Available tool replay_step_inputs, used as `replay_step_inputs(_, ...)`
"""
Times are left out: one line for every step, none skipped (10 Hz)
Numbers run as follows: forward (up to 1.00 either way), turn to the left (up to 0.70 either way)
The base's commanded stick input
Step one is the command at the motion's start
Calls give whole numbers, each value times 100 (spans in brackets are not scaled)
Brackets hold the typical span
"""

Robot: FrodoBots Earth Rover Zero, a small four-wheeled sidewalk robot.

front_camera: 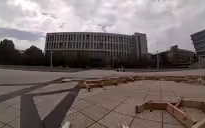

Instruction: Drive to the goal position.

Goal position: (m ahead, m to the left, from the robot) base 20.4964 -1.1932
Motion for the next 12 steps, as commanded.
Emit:
replay_step_inputs(6,0)
replay_step_inputs(6,0)
replay_step_inputs(6,0)
replay_step_inputs(6,0)
replay_step_inputs(6,0)
replay_step_inputs(6,1)
replay_step_inputs(6,0)
replay_step_inputs(6,1)
replay_step_inputs(6,1)
replay_step_inputs(6,1)
replay_step_inputs(6,0)
replay_step_inputs(6,0)
